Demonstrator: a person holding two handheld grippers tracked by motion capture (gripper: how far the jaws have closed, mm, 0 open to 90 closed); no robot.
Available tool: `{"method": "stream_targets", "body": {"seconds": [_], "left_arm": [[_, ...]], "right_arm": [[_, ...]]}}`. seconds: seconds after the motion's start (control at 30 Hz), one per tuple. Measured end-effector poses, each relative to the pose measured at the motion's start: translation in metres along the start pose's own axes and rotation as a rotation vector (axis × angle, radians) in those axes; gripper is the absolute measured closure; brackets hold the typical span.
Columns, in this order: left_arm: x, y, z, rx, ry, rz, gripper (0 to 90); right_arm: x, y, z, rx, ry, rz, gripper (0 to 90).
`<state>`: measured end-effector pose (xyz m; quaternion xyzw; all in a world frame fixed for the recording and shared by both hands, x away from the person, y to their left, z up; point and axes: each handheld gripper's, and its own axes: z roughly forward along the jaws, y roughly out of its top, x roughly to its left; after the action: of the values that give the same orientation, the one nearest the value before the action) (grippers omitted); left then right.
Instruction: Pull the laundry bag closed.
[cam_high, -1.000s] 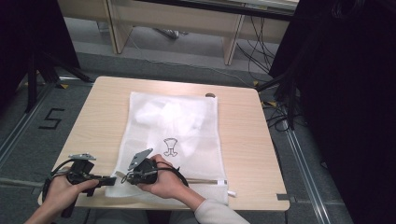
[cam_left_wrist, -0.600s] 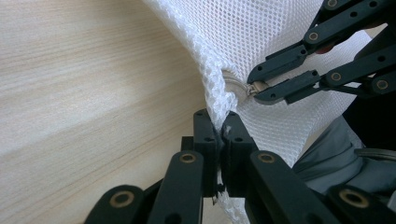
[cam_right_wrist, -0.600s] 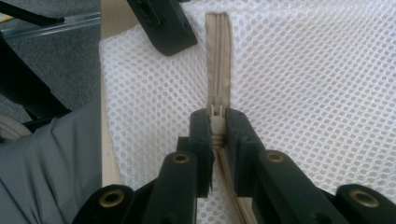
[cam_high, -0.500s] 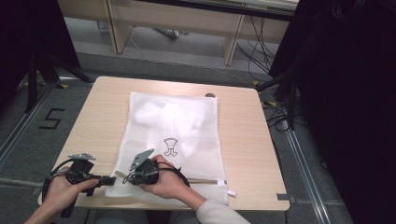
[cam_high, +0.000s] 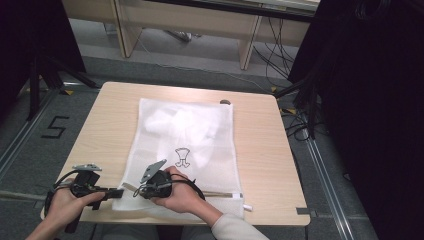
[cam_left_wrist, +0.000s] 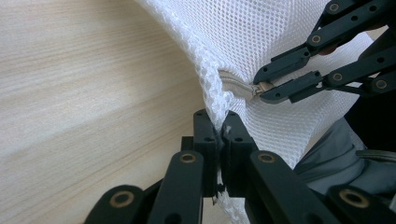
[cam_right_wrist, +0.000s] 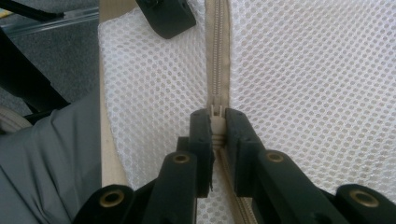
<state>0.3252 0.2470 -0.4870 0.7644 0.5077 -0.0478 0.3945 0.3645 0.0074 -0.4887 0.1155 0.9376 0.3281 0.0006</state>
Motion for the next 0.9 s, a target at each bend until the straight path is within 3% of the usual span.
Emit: {"method": "stream_targets", "body": {"seconds": [0.9], "left_arm": [[0.0005,-0.0003,-0.0002,-0.009,0.023,0.007,85.7]], "right_arm": [[-0.0038,-0.0099,-0.007,0.022,0.005,0.018,82.7]]}}
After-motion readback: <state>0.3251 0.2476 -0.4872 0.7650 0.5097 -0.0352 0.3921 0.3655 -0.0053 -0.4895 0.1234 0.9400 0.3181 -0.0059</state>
